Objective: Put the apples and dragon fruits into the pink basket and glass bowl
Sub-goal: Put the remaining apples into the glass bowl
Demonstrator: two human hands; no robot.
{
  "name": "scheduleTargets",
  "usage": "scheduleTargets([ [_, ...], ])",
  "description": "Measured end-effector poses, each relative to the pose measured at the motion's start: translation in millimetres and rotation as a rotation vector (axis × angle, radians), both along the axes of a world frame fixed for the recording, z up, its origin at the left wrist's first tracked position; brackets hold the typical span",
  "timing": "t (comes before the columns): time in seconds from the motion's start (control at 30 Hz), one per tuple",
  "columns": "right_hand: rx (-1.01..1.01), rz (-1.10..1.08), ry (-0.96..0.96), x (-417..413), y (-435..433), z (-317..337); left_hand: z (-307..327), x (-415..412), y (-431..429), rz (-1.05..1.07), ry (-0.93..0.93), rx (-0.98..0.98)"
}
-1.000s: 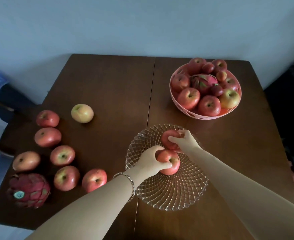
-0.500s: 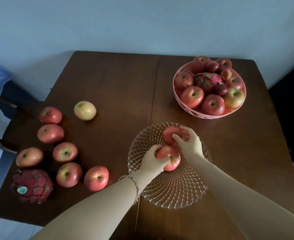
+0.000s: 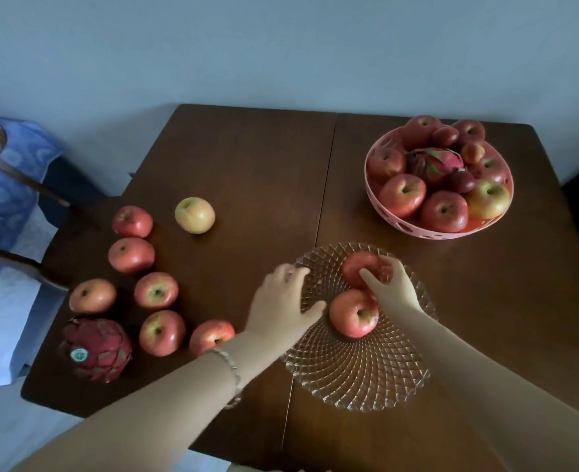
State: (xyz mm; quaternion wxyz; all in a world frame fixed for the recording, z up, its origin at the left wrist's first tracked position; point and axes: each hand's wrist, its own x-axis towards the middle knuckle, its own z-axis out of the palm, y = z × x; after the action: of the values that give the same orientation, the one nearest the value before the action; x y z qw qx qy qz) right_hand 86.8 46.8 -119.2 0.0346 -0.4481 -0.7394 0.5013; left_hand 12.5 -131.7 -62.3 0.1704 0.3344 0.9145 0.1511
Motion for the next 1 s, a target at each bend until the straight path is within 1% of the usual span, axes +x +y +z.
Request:
scheduleTargets([
  [0.03, -0.003, -0.007, -0.003, -0.3, -0.1, -0.6, 1.7, -8.9, -12.3, -0.022, 0.062, -0.098],
  [0.07, -0.004, -0.013, -0.004, -0.4, -0.2, -0.7, 1.5, -17.6, -24.5, -0.014, 0.047, -0.228],
  [0.13, -0.008, -0.024, -0.012, 0.0, 0.1, -1.5, 1.3, -31.5, -44.7, 0.048, -0.156, -0.516],
  [0.17, -0.014, -0.025, -0.021, -0.4, -0.3, -2.0, -0.7, -35.2, -52.8, 0.068, -0.248, -0.638],
  [0.2, -0.024, -0.024, -0.034, -0.3, -0.6, -1.4, -6.3, -35.5, -59.0, 0.069, -0.298, -0.724],
  [0.23, -0.034, -0.019, -0.043, -0.1, -1.0, -0.2, -10.3, -33.1, -62.1, 0.05, -0.291, -0.77],
  [0.27, -0.046, -0.012, -0.049, -0.1, -1.9, 1.6, -17.2, -32.3, -64.1, 0.027, -0.246, -0.791],
  [0.3, -0.061, -0.003, -0.054, 0.1, -2.8, 3.6, -22.7, -32.8, -64.9, 0.021, -0.193, -0.785],
  [0.37, -0.073, 0.026, -0.062, 2.3, -3.3, 7.8, -37.3, -37.8, -66.0, 0.086, -0.15, -0.749],
  [0.43, -0.075, 0.061, -0.076, 5.3, -2.8, 10.0, -76.6, -57.1, -74.6, 0.19, -0.127, -0.718],
  [0.47, -0.081, 0.072, -0.078, 6.9, -3.1, 10.4, -119.1, -77.4, -86.8, 0.235, -0.121, -0.719],
  [0.5, -0.09, 0.074, -0.077, 9.0, -3.4, 10.5, -188.5, -108.0, -105.0, 0.263, -0.154, -0.679],
  [0.53, -0.099, 0.075, -0.077, 11.6, -3.7, 10.8, -236.0, -130.5, -112.2, 0.29, -0.192, -0.642],
  [0.6, -0.108, 0.08, -0.079, 15.1, -5.7, 12.0, -247.9, -145.7, -109.7, 0.324, -0.251, -0.526],
  [0.63, -0.112, 0.083, -0.078, 16.7, -6.0, 12.3, -233.5, -145.6, -106.4, 0.348, -0.258, -0.476],
  [0.67, -0.113, 0.085, -0.078, 18.2, -5.4, 12.4, -203.2, -139.2, -99.1, 0.347, -0.235, -0.449],
  [0.73, -0.101, 0.097, -0.084, 20.5, -2.8, 13.1, -101.4, -105.2, -72.3, 0.368, -0.209, -0.368],
  [0.77, -0.07, 0.102, -0.085, 21.1, -1.3, 14.2, -56.5, -88.2, -57.6, 0.4, -0.212, -0.297],
  [0.8, -0.023, 0.101, -0.082, 21.5, -0.2, 16.6, -27.0, -76.6, -46.0, 0.396, -0.213, -0.23],
  [0.87, 0.091, 0.086, -0.007, 21.6, -3.0, 28.7, 22.6, -58.4, -23.5, 0.402, -0.268, 0.017],
  [0.93, 0.123, 0.132, 0.165, 22.2, -10.3, 46.7, 56.7, -43.6, 3.7, 0.49, -0.458, 0.312],
  [0.97, 0.092, 0.204, 0.249, 22.7, -14.6, 56.2, 67.9, -36.2, 17.2, 0.532, -0.582, 0.411],
  [1.0, 0.037, 0.297, 0.299, 23.9, -19.7, 65.2, 75.9, -27.3, 27.8, 0.583, -0.721, 0.469],
])
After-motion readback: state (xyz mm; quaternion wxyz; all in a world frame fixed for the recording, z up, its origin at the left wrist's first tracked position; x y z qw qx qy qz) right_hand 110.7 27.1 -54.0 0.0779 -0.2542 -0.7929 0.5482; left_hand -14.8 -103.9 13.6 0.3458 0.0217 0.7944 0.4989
